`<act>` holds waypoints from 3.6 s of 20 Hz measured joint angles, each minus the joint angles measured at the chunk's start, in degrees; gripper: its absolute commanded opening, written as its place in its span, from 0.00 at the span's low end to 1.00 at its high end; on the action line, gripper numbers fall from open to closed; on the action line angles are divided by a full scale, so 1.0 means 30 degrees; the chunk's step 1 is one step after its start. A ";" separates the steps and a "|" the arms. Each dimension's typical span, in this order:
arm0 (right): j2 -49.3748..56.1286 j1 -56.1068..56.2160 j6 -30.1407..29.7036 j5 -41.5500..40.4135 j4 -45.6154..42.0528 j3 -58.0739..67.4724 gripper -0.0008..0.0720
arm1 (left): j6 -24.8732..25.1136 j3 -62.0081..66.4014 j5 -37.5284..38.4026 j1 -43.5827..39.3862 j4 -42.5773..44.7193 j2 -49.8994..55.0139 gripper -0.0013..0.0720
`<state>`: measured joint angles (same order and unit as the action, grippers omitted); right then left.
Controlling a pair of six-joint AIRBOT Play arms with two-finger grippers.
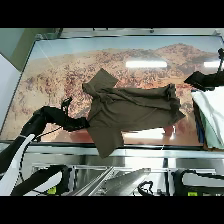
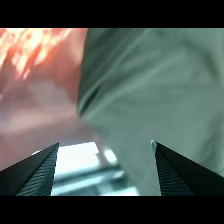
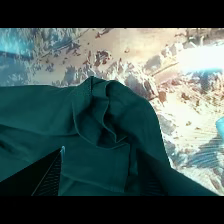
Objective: Fold the shirts.
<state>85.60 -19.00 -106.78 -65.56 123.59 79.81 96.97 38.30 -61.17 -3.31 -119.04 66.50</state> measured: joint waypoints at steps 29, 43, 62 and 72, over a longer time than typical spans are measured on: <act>0.3949 -0.2164 -0.3475 -0.5355 -0.0882 -0.5093 0.46 | 0.3628 0.4517 0.0255 0.4153 -0.2193 0.4160 0.04; 0.5319 -0.0095 -0.5027 -0.6288 0.0248 -0.5748 0.05 | 0.3687 0.4699 -0.0262 0.4269 -0.2331 0.4153 0.04; -1.2123 -0.1785 -0.6659 0.0991 0.8335 1.0856 0.05 | 0.0219 2.0108 0.6135 0.4313 -0.4044 -1.1329 0.04; -1.2349 -0.1843 -0.5756 0.0466 0.6251 0.8641 0.05 | -0.1479 2.3044 0.1632 0.4284 0.1282 -0.7570 0.04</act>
<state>48.56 -24.53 -124.05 -64.16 142.34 105.73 92.53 107.44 -56.27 9.54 -115.20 43.79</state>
